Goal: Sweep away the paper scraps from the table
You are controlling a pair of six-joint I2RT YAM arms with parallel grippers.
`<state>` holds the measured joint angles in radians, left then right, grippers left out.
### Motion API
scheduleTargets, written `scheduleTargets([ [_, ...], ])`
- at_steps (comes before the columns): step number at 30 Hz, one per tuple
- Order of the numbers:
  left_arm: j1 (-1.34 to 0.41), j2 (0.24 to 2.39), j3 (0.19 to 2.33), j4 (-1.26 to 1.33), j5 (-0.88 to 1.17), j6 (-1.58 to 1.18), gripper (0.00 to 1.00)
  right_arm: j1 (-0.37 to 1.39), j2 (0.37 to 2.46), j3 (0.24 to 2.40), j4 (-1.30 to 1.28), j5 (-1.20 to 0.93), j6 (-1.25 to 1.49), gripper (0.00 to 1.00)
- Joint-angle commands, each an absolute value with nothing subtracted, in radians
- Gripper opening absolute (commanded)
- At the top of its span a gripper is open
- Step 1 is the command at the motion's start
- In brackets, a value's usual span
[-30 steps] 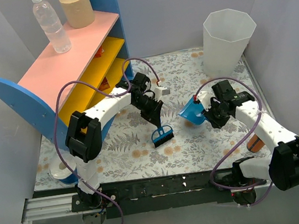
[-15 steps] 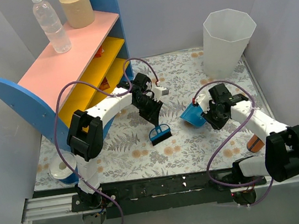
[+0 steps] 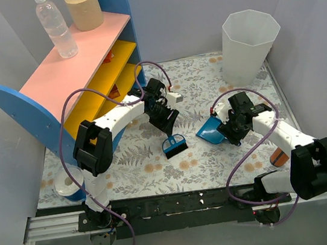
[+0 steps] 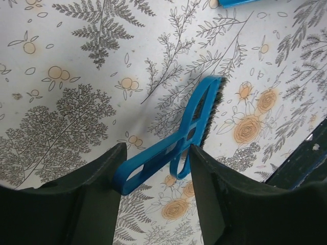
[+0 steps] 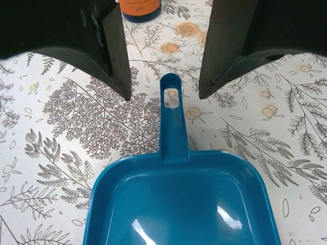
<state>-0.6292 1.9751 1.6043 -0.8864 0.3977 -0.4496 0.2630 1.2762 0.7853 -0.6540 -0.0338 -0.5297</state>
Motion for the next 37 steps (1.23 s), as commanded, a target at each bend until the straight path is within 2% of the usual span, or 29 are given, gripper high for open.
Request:
scheduleTargets([
  [1,-0.623,1.957,1.652,-0.870,0.333,-0.443,0.54,0.264,1.244,0.798,-0.641,-0.057,-0.531,0.64],
  [2,-0.623,1.956,1.658,-0.870,0.321,-0.440,0.61,0.264,1.240,0.805,-0.641,-0.055,-0.531,0.64],
  [3,-0.621,1.954,1.667,-0.871,0.310,-0.436,0.63,0.264,1.239,0.810,-0.644,-0.052,-0.529,0.65],
  [8,-0.621,1.950,1.762,-0.905,0.253,-0.405,0.66,0.264,1.220,0.897,-0.672,-0.061,-0.516,0.70],
  [12,-0.621,1.942,1.834,-0.942,0.248,-0.385,0.72,0.264,1.215,0.975,-0.657,0.035,-0.419,0.73],
  [14,-0.621,1.947,1.891,-0.974,0.247,-0.387,0.98,0.264,1.209,0.994,-0.631,0.072,-0.355,0.75],
  [18,-0.621,1.950,1.978,-1.023,0.259,-0.402,0.98,0.262,1.215,1.090,-0.617,0.190,-0.250,0.77],
  [26,-0.621,1.948,2.103,-1.049,0.275,-0.512,0.98,0.264,1.321,1.455,-0.713,0.308,-0.161,0.84],
  [37,-0.620,1.914,2.125,-0.994,0.212,-0.551,0.98,0.262,1.381,1.607,-0.664,0.305,-0.141,0.85],
])
